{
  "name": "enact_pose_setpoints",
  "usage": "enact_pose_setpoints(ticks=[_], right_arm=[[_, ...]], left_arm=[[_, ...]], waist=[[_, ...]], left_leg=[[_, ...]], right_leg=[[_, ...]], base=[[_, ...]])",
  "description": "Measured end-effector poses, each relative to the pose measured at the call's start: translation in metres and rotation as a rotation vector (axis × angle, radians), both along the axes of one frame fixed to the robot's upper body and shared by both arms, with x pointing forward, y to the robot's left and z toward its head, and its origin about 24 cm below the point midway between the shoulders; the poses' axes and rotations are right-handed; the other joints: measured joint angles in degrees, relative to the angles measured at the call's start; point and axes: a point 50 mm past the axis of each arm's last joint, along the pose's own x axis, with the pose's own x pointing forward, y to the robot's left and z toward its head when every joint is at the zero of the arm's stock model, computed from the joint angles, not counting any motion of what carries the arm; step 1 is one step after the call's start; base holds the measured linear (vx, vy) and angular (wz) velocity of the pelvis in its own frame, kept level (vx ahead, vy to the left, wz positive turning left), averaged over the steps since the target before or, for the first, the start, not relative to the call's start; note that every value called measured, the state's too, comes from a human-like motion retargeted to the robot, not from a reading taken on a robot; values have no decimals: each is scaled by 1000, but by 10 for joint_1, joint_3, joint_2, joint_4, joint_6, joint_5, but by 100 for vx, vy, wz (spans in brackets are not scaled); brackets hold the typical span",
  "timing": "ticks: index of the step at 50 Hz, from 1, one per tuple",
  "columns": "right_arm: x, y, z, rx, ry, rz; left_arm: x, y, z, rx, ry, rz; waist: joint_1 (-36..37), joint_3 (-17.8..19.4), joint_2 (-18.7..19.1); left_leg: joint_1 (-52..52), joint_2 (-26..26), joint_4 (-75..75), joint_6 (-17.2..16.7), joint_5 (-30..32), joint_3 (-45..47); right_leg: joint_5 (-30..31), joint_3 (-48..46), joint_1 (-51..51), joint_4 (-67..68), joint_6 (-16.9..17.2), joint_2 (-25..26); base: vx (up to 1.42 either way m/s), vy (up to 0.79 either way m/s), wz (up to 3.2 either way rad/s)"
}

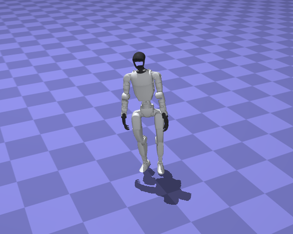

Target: Upper body actions

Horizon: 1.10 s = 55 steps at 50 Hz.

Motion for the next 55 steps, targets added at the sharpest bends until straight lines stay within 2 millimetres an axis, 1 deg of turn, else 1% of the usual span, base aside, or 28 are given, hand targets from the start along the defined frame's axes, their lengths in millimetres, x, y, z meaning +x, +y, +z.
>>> enact_pose_setpoints(ticks=[3,5,7,9,12,15,17,20,23,25,27,30,35,43,48,50,52,55], right_arm=[[68,19,16,118,-175,-24],[112,34,34,213,-291,-38],[153,46,57,300,-405,-54],[188,57,83,373,-518,-61],[233,68,125,446,-682,-57],[270,72,171,484,-846,-53],[288,73,202,504,-960,-47],[309,71,244,513,-1116,-11],[318,68,270,468,-1218,55],[322,64,282,421,-1269,65],[325,63,290,409,-1308,52],[326,63,292,434,-1332,10],[324,62,286,450,-1318,-50],[323,64,282,429,-1322,-55],[318,65,269,389,-1314,-29],[314,67,258,352,-1302,-8],[307,71,241,308,-1276,18],[292,74,209,243,-1198,74]], left_arm=[[70,0,30,6,-200,-19],[111,-2,55,7,-327,-5],[146,-5,83,-8,-448,33],[177,-7,111,-26,-567,78],[211,-10,153,-54,-735,142],[236,-13,190,-84,-886,173],[248,-16,211,-97,-960,181],[261,-20,239,-113,-1056,197],[270,-24,262,-131,-1136,232],[275,-25,279,-152,-1200,242],[279,-25,292,-147,-1248,224],[281,-20,301,-88,-1280,208],[280,-19,301,-68,-1293,202],[276,-13,287,-52,-1275,233],[269,-4,270,-14,-1246,235],[263,2,256,13,-1216,233],[254,11,237,45,-1161,238],[235,17,199,38,-1037,252]], waist=[[1,-9,-2],[3,-16,-3],[5,-24,-5],[8,-31,-7],[13,-43,-10],[21,-52,-13],[27,-55,-14],[28,-60,-18],[23,-66,-20],[21,-68,-19],[22,-69,-18],[25,-72,-17],[26,-75,-18],[29,-73,-15],[29,-69,-11],[27,-67,-8],[23,-67,-5],[14,-64,-3]], left_leg=[[2,1,1,1,0,3],[2,3,1,1,0,5],[3,4,2,1,0,8],[4,6,2,1,-1,11],[6,8,1,1,-2,16],[5,11,2,0,-4,22],[3,11,2,0,-5,23],[-2,11,3,-1,-4,19],[-6,11,2,-1,-3,9],[-9,11,2,-1,-2,6],[-11,11,2,-1,-3,6],[-11,12,3,-2,-4,9],[-9,11,4,-2,-6,11],[-7,9,4,-1,-7,13],[-5,7,3,-1,-7,15],[-4,7,4,-1,-8,16],[-1,7,4,0,-8,17],[4,6,3,1,-9,17]], right_leg=[[2,2,0,1,-1,1],[3,4,-1,2,-1,2],[3,6,-2,3,-2,4],[4,9,-2,4,-2,5],[4,14,-5,6,-2,7],[6,18,-9,6,-3,8],[5,20,-10,6,-3,9],[3,17,-12,5,-3,10],[0,11,-11,4,-2,10],[-1,8,-12,4,-2,10],[-2,8,-13,4,-2,10],[-3,10,-13,4,-2,11],[-6,12,-11,4,-2,12],[-7,14,-7,3,-2,10],[-6,15,-7,3,-2,9],[-6,16,-6,3,-2,9],[-6,16,-4,3,-2,9],[-6,16,0,4,-1,8]], base=[[-8,-9,-9],[-6,-9,-12],[-4,-10,-12],[3,-10,-14],[4,-9,-16],[2,-4,-12],[-1,-3,-1],[-3,-7,14],[-2,-5,26],[-1,-1,10],[0,0,0],[0,0,0],[0,0,0],[0,0,0],[0,4,-4],[0,0,0],[0,0,0],[0,0,0]])
